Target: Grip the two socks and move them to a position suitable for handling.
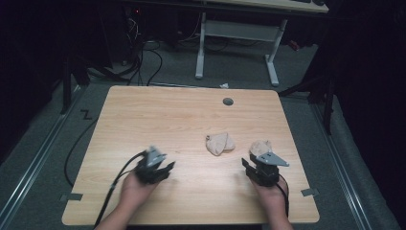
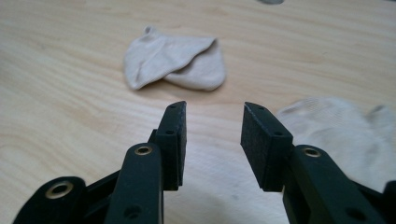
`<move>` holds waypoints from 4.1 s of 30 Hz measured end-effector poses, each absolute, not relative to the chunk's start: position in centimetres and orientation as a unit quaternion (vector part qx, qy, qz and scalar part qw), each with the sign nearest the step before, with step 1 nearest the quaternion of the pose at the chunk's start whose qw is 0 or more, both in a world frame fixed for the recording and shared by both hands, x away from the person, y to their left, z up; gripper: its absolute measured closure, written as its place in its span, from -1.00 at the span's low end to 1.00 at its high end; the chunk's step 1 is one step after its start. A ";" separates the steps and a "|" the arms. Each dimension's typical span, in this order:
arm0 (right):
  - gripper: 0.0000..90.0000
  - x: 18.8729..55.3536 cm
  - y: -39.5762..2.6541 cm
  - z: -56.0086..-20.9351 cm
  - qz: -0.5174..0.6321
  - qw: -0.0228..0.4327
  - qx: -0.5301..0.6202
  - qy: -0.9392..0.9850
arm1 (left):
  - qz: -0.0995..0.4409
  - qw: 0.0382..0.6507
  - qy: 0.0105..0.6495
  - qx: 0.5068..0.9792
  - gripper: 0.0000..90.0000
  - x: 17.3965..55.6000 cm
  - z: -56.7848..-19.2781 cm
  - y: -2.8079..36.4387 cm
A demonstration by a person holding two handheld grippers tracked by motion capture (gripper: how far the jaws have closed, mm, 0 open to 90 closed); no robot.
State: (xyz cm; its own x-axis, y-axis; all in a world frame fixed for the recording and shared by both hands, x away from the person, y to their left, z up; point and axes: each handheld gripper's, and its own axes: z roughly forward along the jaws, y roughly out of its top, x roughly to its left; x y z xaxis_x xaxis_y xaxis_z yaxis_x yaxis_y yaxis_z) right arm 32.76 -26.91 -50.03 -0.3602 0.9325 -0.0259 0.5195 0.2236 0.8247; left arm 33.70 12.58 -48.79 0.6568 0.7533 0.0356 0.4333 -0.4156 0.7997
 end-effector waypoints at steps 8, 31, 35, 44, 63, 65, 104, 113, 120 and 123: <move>0.31 32.9 -26.9 -50.7 0.356 0.279 0.503 0.736 | 0.194 0.417 0.389 0.798 0.28 34.0 -49.0 15.9; 0.39 33.5 -25.9 -50.4 0.361 0.259 0.469 0.763 | 0.183 0.409 0.416 0.791 0.04 32.1 -49.1 19.8; 0.36 34.2 -24.6 -50.0 0.354 0.261 0.459 0.772 | 0.185 0.398 0.402 0.804 -0.02 32.2 -49.7 19.3; 0.40 37.7 -22.5 -49.7 0.335 0.252 0.472 0.775 | 0.181 0.405 0.383 0.810 -0.04 32.0 -49.5 19.1; 1.00 44.2 -22.1 -51.9 0.286 0.204 0.517 0.781 | 0.176 0.405 0.383 0.811 -0.04 32.1 -49.6 19.1; 1.00 43.9 -21.9 -51.8 0.277 0.206 0.508 0.789 | 0.177 0.404 0.383 0.812 -0.04 32.1 -49.6 19.1; 0.96 30.4 -19.0 -51.6 0.334 0.188 0.415 0.825 | 0.176 0.411 0.356 0.821 -0.04 31.6 -49.7 17.7; 0.98 31.2 -19.8 -52.2 0.330 0.170 0.429 0.824 | 0.175 0.408 0.356 0.822 -0.05 31.6 -49.9 17.6; 0.97 30.1 -17.3 -52.3 0.339 0.154 0.391 0.842 | 0.175 0.407 0.356 0.822 -0.05 31.7 -49.9 17.5; 0.92 29.7 -15.8 -52.3 0.342 0.146 0.368 0.852 | 0.176 0.407 0.356 0.822 -0.05 31.7 -49.9 17.5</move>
